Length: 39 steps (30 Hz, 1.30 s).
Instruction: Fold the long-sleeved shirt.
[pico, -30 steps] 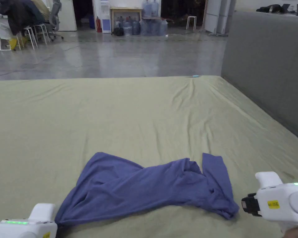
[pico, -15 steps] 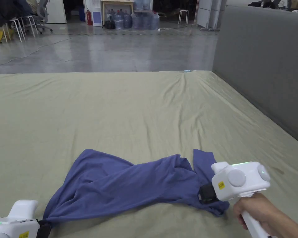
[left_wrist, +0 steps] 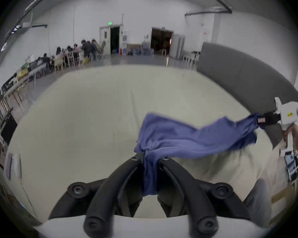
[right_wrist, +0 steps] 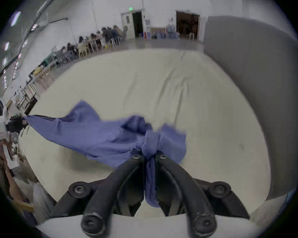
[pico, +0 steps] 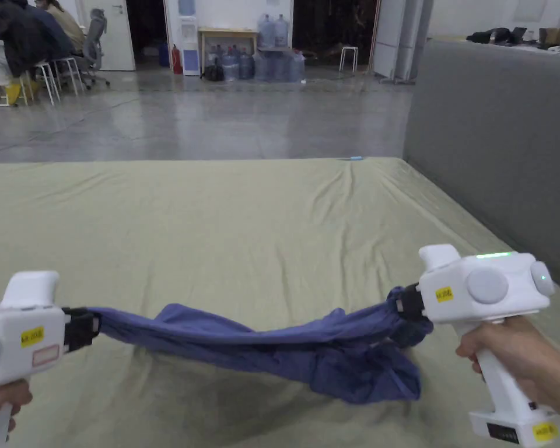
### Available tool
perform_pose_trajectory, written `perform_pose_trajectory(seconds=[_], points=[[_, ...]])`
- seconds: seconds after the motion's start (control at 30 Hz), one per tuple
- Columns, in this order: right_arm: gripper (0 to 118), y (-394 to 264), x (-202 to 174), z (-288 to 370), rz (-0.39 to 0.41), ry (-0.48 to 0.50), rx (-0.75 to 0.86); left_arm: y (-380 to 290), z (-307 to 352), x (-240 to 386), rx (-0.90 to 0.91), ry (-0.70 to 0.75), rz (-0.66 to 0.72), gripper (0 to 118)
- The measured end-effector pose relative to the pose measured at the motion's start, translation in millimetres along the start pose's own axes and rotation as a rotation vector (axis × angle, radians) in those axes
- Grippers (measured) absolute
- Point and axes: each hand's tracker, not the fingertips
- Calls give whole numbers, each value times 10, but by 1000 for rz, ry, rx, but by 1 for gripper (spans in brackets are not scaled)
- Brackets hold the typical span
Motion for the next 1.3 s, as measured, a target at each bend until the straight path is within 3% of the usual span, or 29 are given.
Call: perform_pose_trajectory(seconds=[0.17, 0.3, 0.43, 0.73, 1.0, 1.3], points=[[6, 1028, -66, 519, 36, -20, 176, 1097, 116, 88, 113, 23, -60, 6], [6, 1939, -120, 772, 95, -94, 276, 1895, 81, 177, 161, 76, -88, 6], [6, 2889, -86, 1027, 51, -147, 381, 2640, 9, 215, 197, 152, -103, 6], [6, 4018, -238, 1537, -13, -181, 560, 3762, 44, 183, 313, 204, 1, 6], [6, 4155, -174, 1247, -39, -203, 548, 3976, -118, 235, 327, 213, -19, 6], [6, 3317, 57, -161, -102, -151, 364, 2987, -1158, 121, 151, 199, -24, 6]])
